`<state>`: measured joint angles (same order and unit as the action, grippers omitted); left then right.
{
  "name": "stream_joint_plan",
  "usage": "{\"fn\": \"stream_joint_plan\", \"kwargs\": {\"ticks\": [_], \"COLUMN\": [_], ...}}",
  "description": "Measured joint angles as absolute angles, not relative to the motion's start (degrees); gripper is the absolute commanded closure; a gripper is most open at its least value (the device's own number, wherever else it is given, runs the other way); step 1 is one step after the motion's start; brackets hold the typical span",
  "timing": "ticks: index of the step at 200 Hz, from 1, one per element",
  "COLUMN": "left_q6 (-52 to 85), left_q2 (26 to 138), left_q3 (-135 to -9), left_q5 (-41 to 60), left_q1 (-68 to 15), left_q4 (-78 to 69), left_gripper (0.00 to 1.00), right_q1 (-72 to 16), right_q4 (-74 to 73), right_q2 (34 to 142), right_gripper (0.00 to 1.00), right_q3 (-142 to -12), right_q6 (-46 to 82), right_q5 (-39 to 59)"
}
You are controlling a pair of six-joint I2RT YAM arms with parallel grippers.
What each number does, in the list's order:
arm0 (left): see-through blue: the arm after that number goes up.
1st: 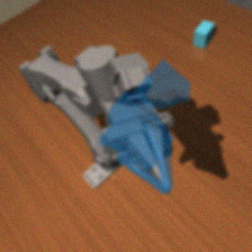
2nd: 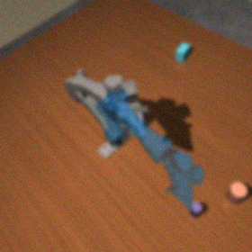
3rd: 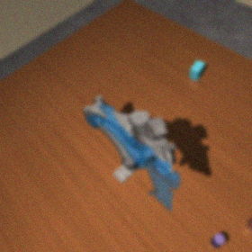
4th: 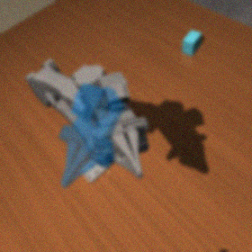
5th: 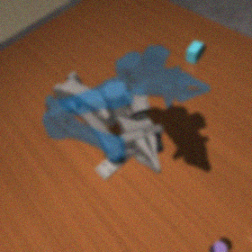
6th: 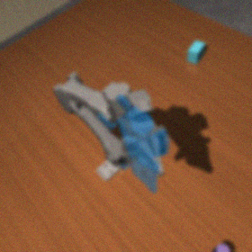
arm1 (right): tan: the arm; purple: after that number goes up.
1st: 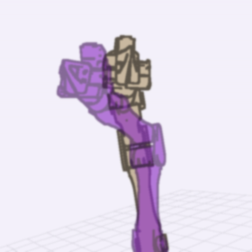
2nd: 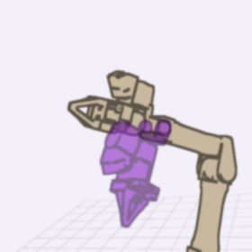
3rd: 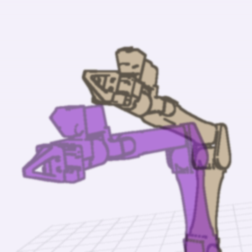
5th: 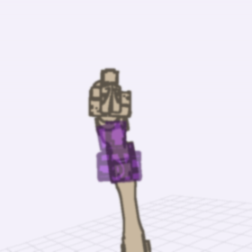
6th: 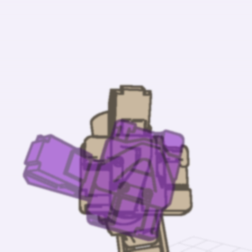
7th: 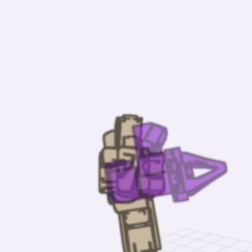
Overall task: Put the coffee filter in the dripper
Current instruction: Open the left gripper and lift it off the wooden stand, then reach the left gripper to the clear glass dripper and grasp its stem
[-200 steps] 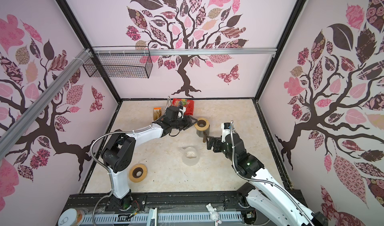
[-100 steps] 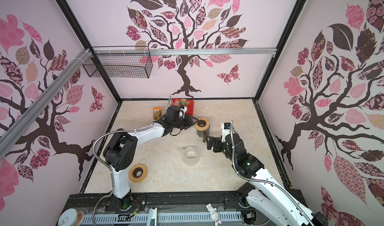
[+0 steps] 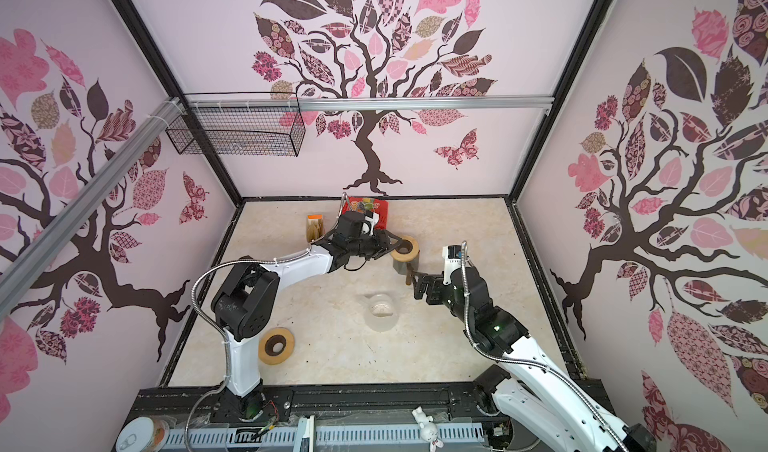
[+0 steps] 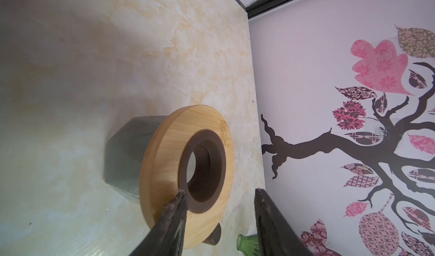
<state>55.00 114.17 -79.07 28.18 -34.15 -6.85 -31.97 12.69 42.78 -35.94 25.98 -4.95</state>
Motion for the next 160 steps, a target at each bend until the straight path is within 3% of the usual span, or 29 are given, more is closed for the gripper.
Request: {"fn": "stream_joint_plan", "kwargs": {"ticks": [57, 79, 92, 116, 139, 160], "left_q6": [51.05, 47.68, 45.71, 44.51, 45.23, 45.89], "left_q2": [105.8, 95.98, 90.39, 83.18, 83.18, 87.46], "left_q3": [-79.31, -79.26, -79.18, -77.38, -75.44, -75.4], "left_q5": [25.54, 18.81, 13.89, 6.79, 3.2, 1.43], "left_q1": [-34.24, -34.22, -34.02, -31.42, -26.48, -24.03], "left_q4": [0.6, 6.83, 10.35, 14.85, 19.49, 23.59], "left_gripper": [0.45, 0.24, 0.03, 0.03, 0.03, 0.13], "right_q1": [-31.97, -31.97, -31.97, -31.97, -31.97, -31.97], "right_q4": [12.67, 12.6, 12.56, 12.25, 12.01, 11.25], "right_q2": [43.27, 44.14, 44.77, 46.59, 48.18, 48.56], "right_gripper": [0.0, 0.0, 0.0, 0.0, 0.0, 0.0], "right_q3": [-35.94, -35.97, -36.07, -36.51, -37.26, -37.47], "right_q6": [25.98, 26.02, 26.2, 26.94, 27.4, 27.66], "right_q5": [-4.97, -5.17, -5.23, -5.82, -6.46, -6.37]}}
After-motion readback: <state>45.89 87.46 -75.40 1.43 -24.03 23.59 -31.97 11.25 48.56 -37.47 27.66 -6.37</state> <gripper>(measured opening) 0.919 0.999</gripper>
